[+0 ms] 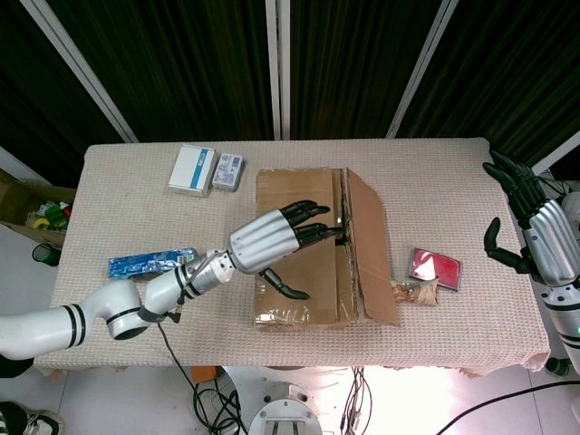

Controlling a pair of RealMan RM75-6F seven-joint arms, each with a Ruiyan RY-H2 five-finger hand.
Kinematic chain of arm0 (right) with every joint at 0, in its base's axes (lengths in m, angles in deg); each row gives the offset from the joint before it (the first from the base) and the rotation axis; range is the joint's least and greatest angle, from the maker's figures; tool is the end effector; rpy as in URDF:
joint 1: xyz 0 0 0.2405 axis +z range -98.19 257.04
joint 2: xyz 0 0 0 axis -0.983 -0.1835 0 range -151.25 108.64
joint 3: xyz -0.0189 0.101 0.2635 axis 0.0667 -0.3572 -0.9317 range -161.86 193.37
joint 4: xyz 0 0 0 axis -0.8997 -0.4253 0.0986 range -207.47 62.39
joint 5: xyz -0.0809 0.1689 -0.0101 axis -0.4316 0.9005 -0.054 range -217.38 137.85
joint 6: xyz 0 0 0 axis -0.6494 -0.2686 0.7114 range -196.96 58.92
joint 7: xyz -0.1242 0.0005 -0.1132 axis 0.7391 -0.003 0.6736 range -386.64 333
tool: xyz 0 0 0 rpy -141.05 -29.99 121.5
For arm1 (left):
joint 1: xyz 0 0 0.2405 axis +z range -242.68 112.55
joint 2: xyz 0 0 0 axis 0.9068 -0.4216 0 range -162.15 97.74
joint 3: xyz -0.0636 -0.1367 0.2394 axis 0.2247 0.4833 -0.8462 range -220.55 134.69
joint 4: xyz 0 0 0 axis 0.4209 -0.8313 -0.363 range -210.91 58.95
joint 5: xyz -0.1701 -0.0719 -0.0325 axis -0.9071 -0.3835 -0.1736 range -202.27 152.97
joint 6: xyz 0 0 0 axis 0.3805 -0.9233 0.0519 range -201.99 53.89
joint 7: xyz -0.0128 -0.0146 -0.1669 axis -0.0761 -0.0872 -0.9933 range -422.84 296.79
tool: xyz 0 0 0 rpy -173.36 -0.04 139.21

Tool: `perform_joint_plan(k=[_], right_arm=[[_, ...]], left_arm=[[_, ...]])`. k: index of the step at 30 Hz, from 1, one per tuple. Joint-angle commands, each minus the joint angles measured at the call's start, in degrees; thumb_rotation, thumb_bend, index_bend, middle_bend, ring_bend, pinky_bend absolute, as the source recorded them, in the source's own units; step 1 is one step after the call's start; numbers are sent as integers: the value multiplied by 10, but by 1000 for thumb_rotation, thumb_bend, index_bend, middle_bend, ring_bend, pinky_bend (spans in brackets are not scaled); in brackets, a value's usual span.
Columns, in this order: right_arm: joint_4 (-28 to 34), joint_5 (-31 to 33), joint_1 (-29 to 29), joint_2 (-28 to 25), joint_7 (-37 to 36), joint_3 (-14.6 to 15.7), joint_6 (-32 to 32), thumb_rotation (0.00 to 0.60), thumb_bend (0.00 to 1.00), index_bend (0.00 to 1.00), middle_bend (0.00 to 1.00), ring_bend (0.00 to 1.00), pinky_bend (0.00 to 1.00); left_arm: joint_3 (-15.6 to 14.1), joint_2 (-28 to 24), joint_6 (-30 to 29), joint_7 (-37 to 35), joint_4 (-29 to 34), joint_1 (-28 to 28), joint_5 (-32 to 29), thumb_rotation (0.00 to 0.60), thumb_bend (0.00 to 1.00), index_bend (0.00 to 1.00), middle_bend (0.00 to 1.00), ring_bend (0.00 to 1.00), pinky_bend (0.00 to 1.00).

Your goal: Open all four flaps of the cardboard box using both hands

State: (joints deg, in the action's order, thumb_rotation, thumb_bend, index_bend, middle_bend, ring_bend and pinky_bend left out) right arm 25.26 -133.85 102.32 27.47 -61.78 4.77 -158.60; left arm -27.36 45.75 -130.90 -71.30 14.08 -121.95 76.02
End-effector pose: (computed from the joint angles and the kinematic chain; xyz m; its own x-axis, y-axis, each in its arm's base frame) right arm -0.1834 -0.2944 0.2893 -0.0626 0.0756 0.9952 -0.8347 -0.5506 -0.0107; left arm 0.0109 0.3645 0.0672 0.3498 0.0410 0.9359 0.4245 -0.8975 -0.1194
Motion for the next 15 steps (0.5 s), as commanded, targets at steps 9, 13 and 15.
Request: perform_joint_plan(k=[9,13,15], right_arm=[[-36,-2,-10,9,-28,8,6,557,782,0,28,0,0],[-38,2,-4,11,-32,4,17,557,783,0,30,0,0],[-40,1,-2,12,-31,3,19,558,783,0,31,0,0]], left_arm=[[-14,126,30,-75,-144,-99,-7,0,0,104,341,87,165],[-26,139,35,-71,-175,-114,-5,0,0,104,342,87,165],[-36,142,38,-73,-184,-117,-6,0,0,104,357,87,165]])
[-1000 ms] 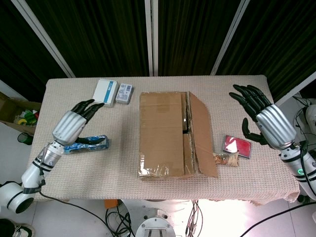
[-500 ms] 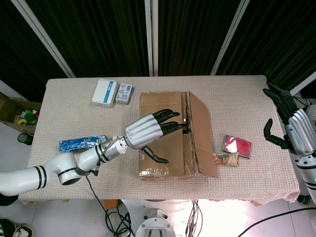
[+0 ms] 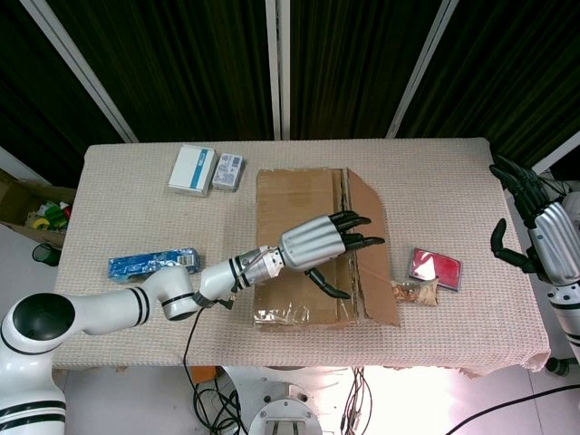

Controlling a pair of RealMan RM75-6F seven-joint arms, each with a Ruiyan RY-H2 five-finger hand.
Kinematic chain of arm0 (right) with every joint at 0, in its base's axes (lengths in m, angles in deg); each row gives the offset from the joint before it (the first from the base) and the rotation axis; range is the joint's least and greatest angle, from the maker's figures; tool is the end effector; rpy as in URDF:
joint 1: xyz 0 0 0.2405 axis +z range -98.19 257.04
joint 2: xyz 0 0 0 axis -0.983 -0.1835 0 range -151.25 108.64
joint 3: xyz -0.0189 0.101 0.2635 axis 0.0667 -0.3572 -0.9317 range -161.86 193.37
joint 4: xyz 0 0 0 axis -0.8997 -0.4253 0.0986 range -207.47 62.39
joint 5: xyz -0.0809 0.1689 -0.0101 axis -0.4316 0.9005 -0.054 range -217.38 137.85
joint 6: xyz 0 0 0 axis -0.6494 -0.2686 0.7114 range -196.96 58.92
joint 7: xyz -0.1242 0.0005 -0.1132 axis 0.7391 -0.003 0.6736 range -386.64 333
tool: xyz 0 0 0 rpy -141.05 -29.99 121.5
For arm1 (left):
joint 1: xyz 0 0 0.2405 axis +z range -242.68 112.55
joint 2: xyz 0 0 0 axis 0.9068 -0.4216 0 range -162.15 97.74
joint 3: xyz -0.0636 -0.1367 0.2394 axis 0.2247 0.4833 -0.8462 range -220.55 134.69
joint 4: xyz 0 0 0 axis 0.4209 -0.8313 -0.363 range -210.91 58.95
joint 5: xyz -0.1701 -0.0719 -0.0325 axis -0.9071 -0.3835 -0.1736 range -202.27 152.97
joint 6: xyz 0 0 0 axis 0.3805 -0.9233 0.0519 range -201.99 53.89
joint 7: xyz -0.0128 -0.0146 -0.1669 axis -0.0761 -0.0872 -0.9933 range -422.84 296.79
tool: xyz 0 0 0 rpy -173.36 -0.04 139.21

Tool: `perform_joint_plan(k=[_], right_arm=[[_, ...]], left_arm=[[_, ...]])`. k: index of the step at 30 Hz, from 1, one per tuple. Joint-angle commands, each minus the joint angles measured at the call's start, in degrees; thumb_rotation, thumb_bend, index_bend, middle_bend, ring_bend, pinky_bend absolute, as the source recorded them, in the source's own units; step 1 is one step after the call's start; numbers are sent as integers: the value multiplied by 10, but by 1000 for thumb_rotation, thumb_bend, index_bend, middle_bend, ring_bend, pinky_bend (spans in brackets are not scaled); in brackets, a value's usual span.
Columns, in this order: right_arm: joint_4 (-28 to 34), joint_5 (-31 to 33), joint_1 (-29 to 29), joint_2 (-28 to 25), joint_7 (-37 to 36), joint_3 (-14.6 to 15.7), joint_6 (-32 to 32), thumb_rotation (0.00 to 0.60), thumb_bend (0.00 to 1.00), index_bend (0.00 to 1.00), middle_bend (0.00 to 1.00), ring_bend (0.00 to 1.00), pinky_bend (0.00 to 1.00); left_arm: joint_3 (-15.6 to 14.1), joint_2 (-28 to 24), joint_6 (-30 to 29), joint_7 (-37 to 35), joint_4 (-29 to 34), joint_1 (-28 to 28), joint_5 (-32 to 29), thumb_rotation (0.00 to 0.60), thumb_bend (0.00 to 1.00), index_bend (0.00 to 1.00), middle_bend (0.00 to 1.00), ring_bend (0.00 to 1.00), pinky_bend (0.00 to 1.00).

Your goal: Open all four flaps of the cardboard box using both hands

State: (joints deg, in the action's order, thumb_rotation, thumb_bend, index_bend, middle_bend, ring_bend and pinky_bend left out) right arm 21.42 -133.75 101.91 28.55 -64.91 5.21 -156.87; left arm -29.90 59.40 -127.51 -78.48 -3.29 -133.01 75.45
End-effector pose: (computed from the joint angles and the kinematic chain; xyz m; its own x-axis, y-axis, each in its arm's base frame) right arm -0.2002 -0.2992 0.2854 -0.0528 0.0482 0.9974 -0.8541 -0.5197 -0.0200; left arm 0.0517 0.3866 -0.0134 0.4067 0.1100 0.9069 0.3811 -0.9226 -0.0590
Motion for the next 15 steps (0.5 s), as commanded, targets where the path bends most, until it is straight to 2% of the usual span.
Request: perform_joint_plan(k=[1,6,15], right_arm=[[-3,-1,2,2,2,-2,3,558,783,0,32,0,0],[-17,-3,4,9,14,-4,2,558,781,0,43,0,0],[-24,-2,6,18,1,-4,8,557,783,0,49,0,0]], left_arm=[[-16,5,4,3,-16,-7,2,0,0,104,364,87,165],[-35,2,-1,13,-35,-8,5,0,0,104,395,87,165],[-54,-13,-5,18,-26,-11,0,0,0,105,449,87,165]])
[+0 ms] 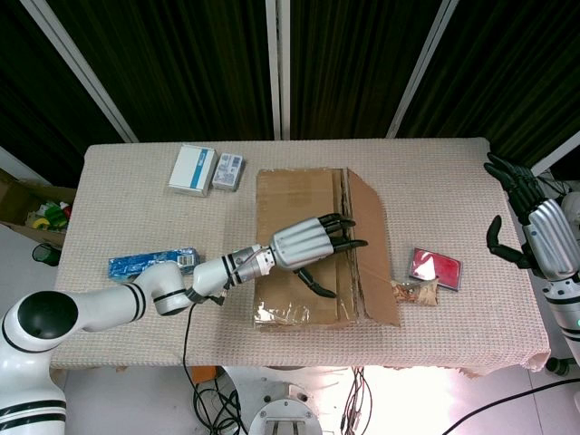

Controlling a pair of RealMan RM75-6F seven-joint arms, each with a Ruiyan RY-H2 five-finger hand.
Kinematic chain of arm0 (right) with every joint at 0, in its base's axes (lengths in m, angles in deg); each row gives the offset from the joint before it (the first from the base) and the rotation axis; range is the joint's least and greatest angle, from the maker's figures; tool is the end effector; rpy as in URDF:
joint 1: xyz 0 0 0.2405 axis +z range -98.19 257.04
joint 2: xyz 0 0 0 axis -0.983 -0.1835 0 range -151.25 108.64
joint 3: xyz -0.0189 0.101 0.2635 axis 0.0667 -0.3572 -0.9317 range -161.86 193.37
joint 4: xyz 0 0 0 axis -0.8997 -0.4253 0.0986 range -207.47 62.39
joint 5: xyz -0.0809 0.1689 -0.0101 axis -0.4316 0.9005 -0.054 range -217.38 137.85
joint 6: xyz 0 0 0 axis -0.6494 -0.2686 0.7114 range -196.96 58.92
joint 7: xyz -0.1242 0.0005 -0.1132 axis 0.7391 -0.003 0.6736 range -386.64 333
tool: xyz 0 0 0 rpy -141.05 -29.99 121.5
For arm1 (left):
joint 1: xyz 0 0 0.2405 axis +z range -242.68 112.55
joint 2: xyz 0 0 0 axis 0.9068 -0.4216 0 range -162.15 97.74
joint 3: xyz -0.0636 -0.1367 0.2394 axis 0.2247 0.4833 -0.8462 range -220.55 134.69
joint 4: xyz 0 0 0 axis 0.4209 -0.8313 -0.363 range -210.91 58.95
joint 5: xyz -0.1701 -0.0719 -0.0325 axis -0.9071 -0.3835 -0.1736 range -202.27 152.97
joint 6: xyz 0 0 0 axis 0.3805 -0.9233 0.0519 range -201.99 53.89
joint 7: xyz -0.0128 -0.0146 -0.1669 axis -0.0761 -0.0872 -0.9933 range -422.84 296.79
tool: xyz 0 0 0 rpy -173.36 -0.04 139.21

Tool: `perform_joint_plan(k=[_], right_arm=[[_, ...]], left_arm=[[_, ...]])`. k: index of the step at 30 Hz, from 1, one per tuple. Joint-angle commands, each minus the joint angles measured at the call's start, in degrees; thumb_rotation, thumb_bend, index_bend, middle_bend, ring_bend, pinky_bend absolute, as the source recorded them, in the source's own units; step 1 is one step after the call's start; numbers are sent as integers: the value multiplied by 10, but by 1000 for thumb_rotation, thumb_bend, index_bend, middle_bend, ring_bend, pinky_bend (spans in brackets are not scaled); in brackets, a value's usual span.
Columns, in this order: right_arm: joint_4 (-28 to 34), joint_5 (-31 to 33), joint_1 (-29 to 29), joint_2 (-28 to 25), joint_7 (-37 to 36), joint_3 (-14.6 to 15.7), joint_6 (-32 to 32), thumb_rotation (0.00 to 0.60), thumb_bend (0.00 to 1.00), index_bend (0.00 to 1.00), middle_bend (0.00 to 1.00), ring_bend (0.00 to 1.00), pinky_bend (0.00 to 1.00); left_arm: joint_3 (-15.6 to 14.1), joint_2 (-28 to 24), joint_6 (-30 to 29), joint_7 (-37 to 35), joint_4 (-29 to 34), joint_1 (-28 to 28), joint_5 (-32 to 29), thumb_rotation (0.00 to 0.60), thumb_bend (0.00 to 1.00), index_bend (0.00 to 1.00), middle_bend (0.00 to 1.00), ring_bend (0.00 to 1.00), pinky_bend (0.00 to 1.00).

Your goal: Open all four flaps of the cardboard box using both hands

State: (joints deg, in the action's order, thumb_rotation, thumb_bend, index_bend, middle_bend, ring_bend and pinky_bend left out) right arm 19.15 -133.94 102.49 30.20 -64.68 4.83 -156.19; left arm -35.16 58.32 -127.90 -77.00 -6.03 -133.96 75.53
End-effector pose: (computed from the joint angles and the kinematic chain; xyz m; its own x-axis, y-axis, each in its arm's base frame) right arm -0.2036 -0.3056 0.2800 -0.0382 0.0532 0.9979 -0.8523 -0.5230 -0.0047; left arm 0.0302 0.3936 -0.0196 0.5091 0.0543 0.8590 0.3464 -0.9265 -0.1468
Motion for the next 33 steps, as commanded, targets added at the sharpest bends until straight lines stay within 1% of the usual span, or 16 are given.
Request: perform_joint_plan(k=[1,5,11,16,20,25,28,33], right_arm=[[-1,0,1,2,-2,1,2,557,783,0,49,0,0],[-3,-2,1,4,-7,1,2,558,785,0,50,0,0],[-3,-5,-1,3,-14,1,-2,558,787,0,50,0,0],[-1,-7,0,2,-13,1,-1,557,786,0,51,0,0],[3,-11,3,3,-8,2,3,558,782,0,51,0,0],[15,-17,6,1,5,5,9,557,778,0,50,0,0],[26,-21,7,0,16,6,10,556,778,0,50,0,0],[44,-26,7,2,36,9,12,559,778,0,49,0,0]], left_arm=[[-2,-3,-2,8,2,-2,0,0,0,105,456,87,165],[-6,-11,-4,20,8,-2,-3,0,0,107,500,88,165],[-3,-41,-13,32,38,3,-12,0,0,108,569,97,165],[4,-88,-29,42,91,13,-21,0,0,108,587,107,165],[6,-130,-33,41,142,33,-44,0,0,108,612,120,165],[5,-192,-33,44,200,59,-70,0,0,106,614,120,165],[3,-221,-41,36,224,76,-80,0,0,105,615,119,165],[-7,-261,-52,15,242,106,-88,0,0,105,615,120,165]])
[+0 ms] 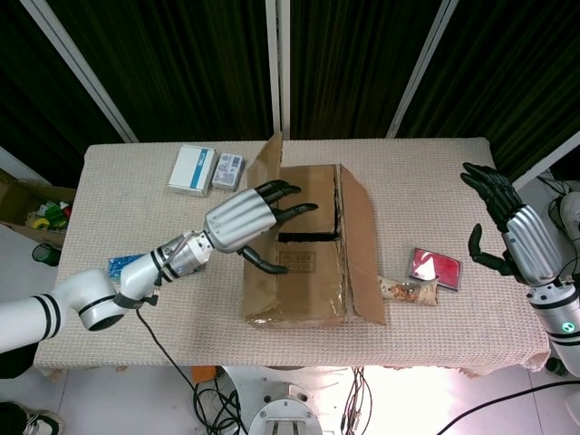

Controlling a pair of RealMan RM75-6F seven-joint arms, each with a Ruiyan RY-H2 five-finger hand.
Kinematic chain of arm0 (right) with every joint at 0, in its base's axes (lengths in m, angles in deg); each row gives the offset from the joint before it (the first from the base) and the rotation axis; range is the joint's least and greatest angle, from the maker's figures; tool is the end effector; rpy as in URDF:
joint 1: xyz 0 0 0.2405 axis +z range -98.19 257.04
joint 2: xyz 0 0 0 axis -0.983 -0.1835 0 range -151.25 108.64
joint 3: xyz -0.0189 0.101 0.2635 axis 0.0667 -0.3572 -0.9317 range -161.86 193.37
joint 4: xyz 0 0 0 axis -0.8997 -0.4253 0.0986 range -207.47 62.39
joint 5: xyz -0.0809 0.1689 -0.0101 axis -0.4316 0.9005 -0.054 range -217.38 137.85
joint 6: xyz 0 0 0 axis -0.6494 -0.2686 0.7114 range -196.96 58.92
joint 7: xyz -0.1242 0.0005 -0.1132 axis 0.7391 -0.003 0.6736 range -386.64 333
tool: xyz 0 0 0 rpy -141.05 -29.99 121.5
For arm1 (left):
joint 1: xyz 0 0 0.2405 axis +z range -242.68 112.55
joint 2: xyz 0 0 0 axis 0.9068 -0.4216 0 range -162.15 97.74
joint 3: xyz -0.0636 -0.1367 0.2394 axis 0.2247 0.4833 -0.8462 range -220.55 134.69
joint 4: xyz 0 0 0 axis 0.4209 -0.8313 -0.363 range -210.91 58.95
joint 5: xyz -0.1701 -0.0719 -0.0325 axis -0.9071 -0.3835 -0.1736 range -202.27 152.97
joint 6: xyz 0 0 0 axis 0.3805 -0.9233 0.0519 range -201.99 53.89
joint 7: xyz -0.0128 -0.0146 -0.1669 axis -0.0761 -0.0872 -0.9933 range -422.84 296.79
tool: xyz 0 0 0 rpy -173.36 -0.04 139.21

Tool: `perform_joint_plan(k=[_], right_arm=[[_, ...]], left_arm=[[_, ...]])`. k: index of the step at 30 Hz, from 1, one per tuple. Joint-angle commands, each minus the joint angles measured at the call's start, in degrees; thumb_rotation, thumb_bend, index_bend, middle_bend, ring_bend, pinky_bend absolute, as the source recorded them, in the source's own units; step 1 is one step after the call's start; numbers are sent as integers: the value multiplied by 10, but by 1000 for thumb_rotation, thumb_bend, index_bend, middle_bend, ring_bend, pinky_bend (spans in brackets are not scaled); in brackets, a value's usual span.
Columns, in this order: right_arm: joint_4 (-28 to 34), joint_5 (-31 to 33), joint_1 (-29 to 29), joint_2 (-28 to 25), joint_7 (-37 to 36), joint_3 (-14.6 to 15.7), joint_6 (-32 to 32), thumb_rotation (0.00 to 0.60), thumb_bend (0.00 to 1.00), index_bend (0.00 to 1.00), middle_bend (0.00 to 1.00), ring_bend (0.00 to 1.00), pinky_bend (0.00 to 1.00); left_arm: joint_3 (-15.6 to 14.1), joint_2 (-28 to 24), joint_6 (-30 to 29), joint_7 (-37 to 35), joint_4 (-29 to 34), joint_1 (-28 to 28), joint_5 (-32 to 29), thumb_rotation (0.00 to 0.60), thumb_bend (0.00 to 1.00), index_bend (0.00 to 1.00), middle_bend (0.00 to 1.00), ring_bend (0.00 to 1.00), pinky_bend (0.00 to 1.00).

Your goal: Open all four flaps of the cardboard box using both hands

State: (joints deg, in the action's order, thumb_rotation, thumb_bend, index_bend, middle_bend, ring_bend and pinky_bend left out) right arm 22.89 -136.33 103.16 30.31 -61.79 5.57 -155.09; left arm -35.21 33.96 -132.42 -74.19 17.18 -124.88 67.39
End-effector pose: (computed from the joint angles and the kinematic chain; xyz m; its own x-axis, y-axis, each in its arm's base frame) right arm -0.1889 -0.3001 0.2642 -0.0261 0.0050 0.9996 -0.8345 -0.5506 -0.0190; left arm -0.0178 0.3860 0.1150 0.4291 0.0686 0.9006 0.5251 -0.8303 -0.1869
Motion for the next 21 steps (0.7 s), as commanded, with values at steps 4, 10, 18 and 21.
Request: perform_joint_plan(k=[4,10,18,21], right_arm=[[16,-3,0,0,20,1,3,557,778,0,49,0,0],[24,-1,3,1,30,1,9,559,778,0,49,0,0],[24,-1,8,11,41,4,19,557,778,0,48,0,0],[24,1,8,12,42,4,22,558,778,0,48,0,0]], left_arm=[[-12,-46,-26,-45,18,44,-13,0,0,105,614,127,165],[-16,-74,-60,-146,27,91,-31,0,0,106,595,154,165],[-25,-64,-105,-275,-7,142,-24,0,0,126,432,116,162],[-19,-53,-136,-326,-20,161,-23,0,0,150,405,99,159]])
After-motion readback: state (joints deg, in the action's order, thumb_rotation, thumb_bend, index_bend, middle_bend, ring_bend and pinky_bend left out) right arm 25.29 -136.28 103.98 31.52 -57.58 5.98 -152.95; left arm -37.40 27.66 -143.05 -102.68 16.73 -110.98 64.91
